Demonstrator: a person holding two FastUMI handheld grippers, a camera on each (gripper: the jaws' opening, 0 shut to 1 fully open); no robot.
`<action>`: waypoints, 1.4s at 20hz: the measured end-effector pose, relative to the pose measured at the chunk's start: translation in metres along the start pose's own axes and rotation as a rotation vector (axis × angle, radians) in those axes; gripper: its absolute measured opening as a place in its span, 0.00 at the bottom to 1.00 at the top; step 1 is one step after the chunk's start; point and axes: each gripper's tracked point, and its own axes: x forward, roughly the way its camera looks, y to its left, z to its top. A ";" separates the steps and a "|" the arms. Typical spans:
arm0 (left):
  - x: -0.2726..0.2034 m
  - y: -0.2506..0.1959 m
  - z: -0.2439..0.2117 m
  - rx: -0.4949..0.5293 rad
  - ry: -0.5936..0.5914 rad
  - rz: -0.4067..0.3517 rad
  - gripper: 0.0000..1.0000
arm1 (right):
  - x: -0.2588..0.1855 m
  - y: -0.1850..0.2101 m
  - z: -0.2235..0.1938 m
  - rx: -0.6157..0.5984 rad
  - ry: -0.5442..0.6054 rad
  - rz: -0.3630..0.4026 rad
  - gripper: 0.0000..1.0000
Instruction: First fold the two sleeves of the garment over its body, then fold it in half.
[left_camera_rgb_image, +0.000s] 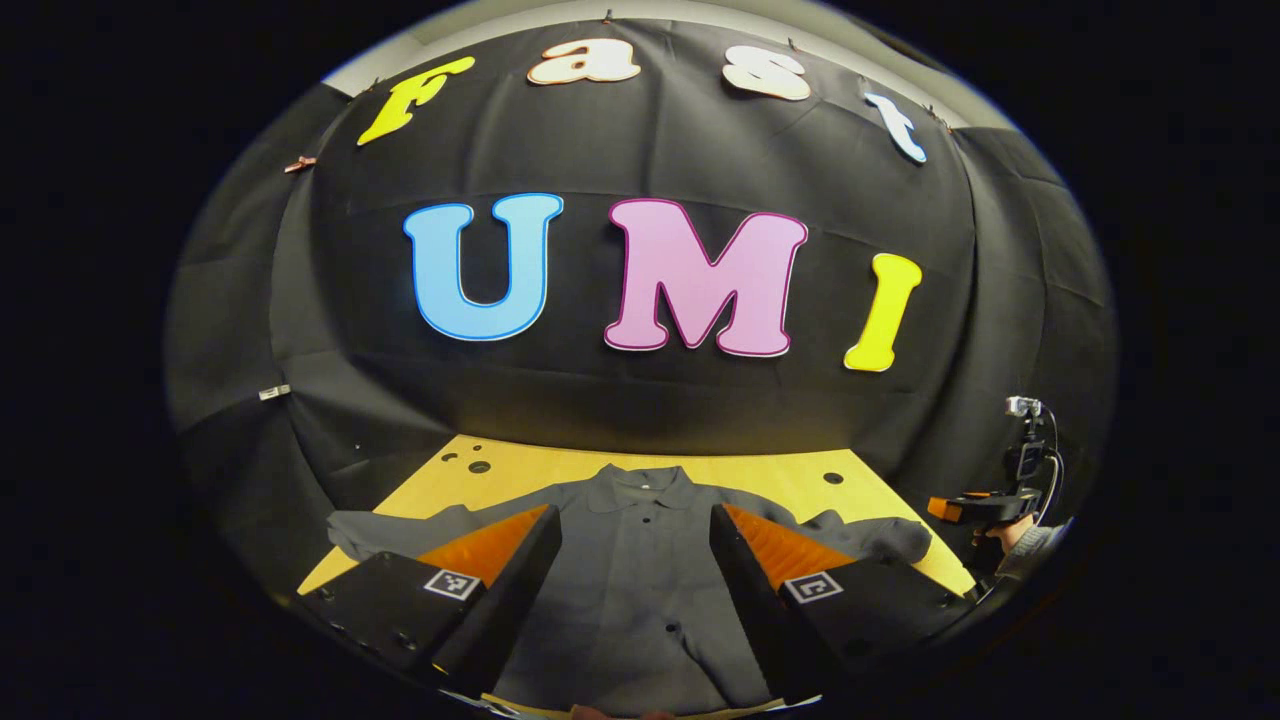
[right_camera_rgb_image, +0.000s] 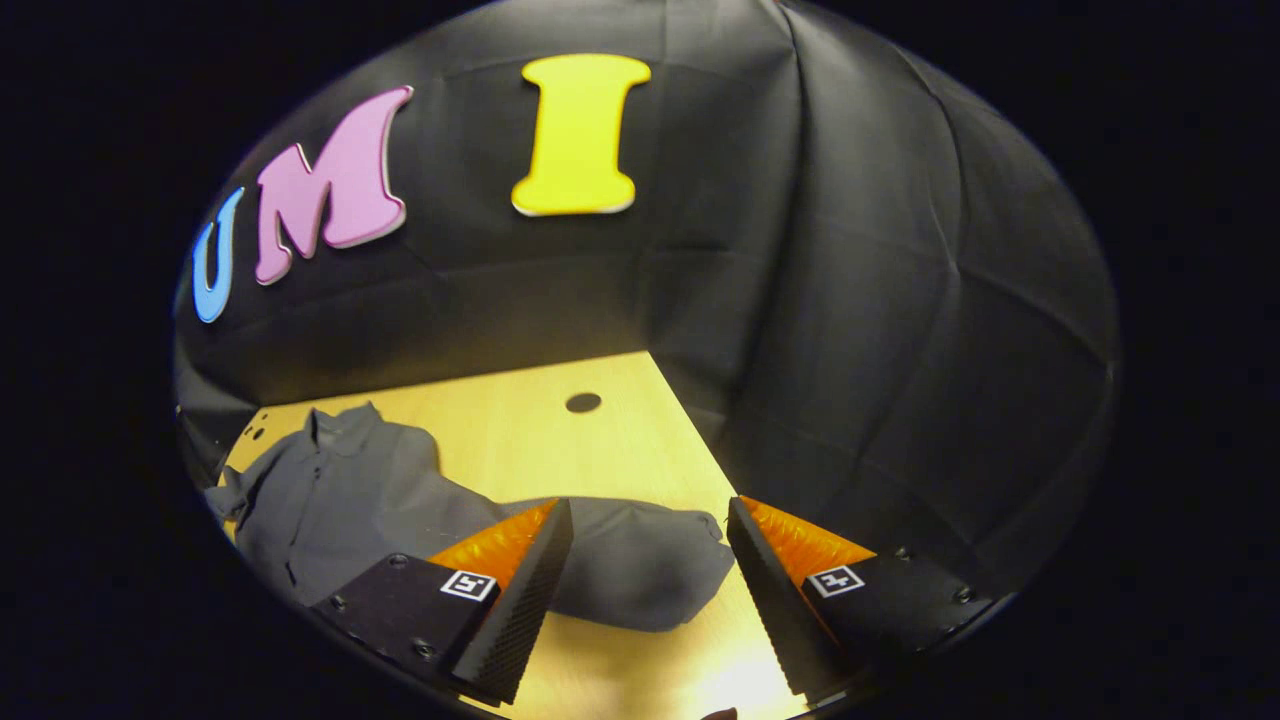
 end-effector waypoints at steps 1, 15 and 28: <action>0.000 -0.002 -0.002 0.006 0.007 0.002 0.94 | 0.011 -0.006 -0.011 -0.005 0.030 -0.009 0.96; -0.005 0.025 -0.013 -0.013 0.064 0.116 0.95 | 0.079 -0.021 -0.079 -0.005 0.200 -0.041 0.94; -0.011 0.056 -0.012 -0.026 0.053 0.115 0.94 | 0.050 0.004 -0.034 0.137 0.080 0.017 0.06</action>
